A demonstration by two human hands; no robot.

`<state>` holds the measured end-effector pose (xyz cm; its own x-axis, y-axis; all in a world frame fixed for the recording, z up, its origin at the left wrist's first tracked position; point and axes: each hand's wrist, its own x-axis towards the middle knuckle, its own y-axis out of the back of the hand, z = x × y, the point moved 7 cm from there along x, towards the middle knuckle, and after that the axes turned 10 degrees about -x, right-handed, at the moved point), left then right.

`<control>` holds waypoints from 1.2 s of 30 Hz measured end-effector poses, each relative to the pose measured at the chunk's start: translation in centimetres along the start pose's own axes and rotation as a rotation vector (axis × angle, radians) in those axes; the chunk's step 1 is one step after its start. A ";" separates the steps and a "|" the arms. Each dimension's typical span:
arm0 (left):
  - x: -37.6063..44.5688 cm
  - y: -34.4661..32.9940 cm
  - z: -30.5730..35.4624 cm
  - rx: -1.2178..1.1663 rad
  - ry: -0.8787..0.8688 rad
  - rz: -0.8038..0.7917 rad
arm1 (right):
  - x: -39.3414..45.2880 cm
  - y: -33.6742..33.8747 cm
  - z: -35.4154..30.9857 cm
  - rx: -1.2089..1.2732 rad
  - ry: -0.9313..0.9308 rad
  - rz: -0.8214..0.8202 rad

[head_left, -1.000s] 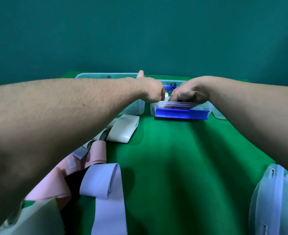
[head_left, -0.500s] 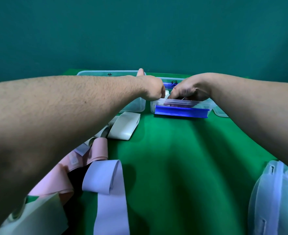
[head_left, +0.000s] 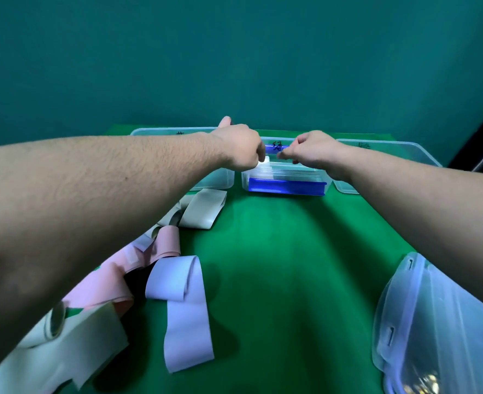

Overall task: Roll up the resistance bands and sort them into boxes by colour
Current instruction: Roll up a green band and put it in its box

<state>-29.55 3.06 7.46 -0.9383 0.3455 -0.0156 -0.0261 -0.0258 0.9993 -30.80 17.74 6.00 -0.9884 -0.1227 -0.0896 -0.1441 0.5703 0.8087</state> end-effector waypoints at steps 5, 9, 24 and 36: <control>-4.2 0.5 0.9 -0.098 -0.057 0.133 | -4.0 0.2 -1.4 0.032 0.046 0.021; -8.4 -0.3 1.6 -0.182 -0.026 0.138 | -7.8 -1.1 -2.1 0.002 0.060 -0.021; -14.9 -6.6 -1.5 -0.153 0.264 0.187 | -13.5 -7.3 -2.4 -0.068 0.093 -0.173; -17.5 -3.5 1.8 -1.106 0.229 0.482 | -16.2 -7.5 -0.3 0.077 0.107 -0.157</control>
<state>-12.43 -1.15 4.27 -0.9688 -0.0896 0.2310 0.1666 -0.9257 0.3396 -13.65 15.23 1.54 -0.9435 -0.2977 -0.1453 -0.3029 0.5974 0.7425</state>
